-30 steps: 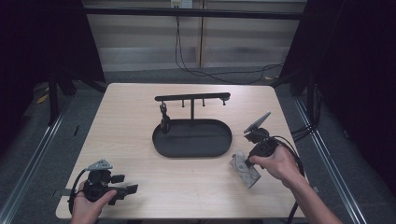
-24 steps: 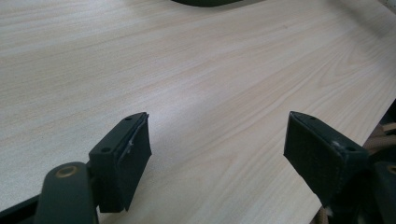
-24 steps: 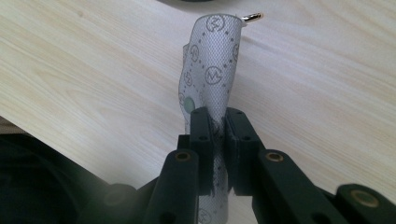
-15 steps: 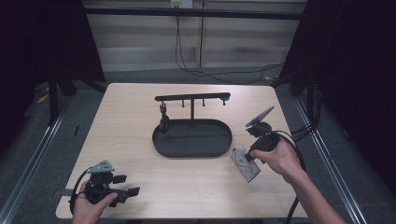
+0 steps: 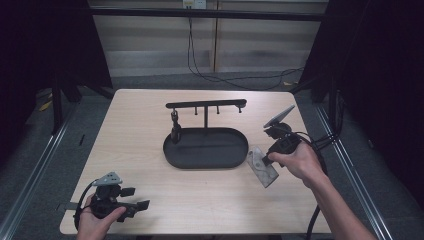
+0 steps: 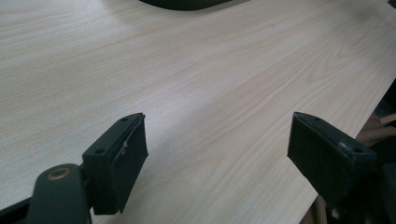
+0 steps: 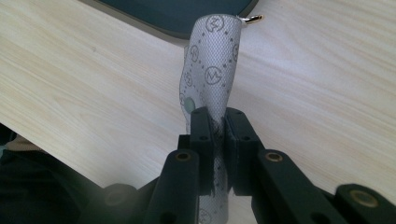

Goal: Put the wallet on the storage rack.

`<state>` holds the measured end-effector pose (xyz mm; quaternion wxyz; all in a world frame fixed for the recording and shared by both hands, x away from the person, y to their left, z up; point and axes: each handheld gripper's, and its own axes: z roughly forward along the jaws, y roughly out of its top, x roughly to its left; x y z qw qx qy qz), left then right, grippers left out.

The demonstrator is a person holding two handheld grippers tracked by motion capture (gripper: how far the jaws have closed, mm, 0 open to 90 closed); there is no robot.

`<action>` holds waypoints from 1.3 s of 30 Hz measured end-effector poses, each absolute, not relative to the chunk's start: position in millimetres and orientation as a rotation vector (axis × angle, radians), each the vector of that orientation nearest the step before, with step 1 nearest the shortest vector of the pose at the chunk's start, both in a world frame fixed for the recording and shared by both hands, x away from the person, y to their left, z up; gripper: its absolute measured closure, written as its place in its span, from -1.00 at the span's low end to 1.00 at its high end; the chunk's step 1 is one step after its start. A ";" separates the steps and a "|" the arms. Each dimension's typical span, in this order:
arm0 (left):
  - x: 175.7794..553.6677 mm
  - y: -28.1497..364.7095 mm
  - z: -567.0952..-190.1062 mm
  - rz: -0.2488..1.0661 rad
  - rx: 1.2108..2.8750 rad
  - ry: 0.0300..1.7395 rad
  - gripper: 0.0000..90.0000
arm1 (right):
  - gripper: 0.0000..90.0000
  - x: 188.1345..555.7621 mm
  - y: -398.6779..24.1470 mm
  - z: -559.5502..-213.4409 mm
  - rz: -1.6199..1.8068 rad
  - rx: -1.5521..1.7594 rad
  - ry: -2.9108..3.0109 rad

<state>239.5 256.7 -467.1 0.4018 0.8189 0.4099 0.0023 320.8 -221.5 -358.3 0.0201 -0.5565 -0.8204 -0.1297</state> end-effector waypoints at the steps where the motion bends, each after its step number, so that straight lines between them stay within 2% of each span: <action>1: 239.5 256.7 -467.1 0.006 2.070 1.036 -0.55 | 0.85 322.2 -221.0 -357.2 -0.399 -1.722 -2.552; 39: 241.1 258.0 -468.1 0.009 2.066 1.049 -0.52 | 0.85 372.4 -190.8 -354.8 -0.348 -1.751 -2.570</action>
